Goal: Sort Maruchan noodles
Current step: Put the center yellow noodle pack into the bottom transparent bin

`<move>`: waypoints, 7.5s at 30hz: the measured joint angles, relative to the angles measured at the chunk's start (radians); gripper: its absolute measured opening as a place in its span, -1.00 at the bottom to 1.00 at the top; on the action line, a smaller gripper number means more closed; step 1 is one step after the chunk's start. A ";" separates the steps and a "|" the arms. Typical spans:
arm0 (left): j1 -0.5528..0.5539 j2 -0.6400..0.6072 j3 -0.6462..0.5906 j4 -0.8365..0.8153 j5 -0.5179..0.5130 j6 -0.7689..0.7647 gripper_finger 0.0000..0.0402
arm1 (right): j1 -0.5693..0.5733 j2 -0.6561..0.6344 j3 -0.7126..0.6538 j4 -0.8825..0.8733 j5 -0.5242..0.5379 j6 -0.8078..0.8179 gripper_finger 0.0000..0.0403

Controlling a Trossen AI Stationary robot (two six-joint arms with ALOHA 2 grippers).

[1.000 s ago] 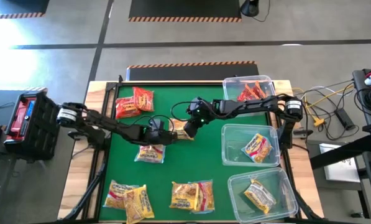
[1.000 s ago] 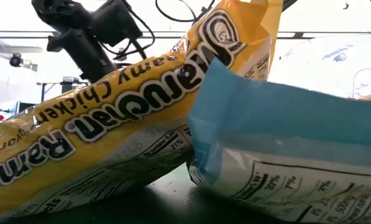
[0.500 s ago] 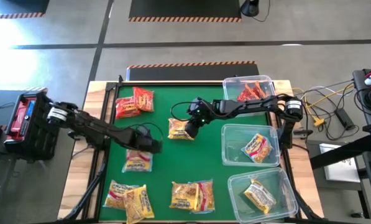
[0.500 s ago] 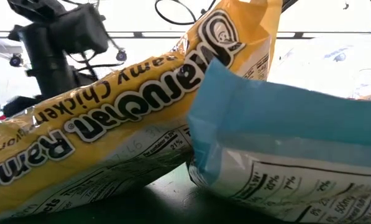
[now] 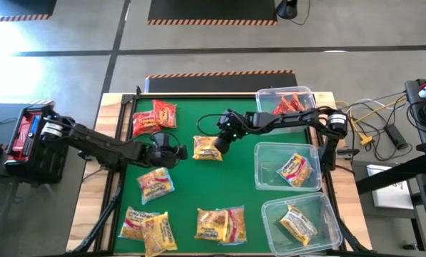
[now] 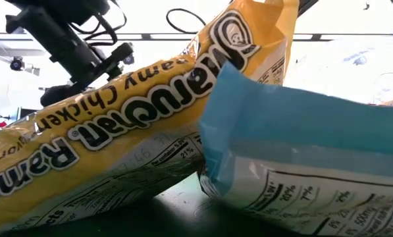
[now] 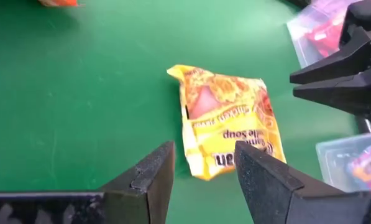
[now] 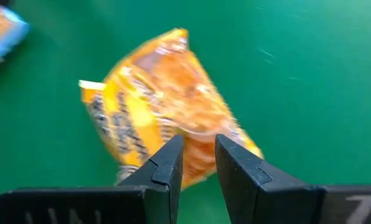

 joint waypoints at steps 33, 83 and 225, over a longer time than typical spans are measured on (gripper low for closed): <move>0.097 0.399 0.001 0.583 0.110 0.099 -0.24 | -0.020 0.200 0.002 -0.001 -0.092 -0.005 -0.60; 0.161 0.430 -0.008 0.759 0.227 0.173 -1.00 | -0.047 -0.027 -0.002 -0.194 -0.098 -0.183 -0.48; 0.295 0.260 0.349 -0.105 0.597 0.929 -0.35 | 0.030 -0.113 0.478 -0.986 -0.457 -0.277 -0.55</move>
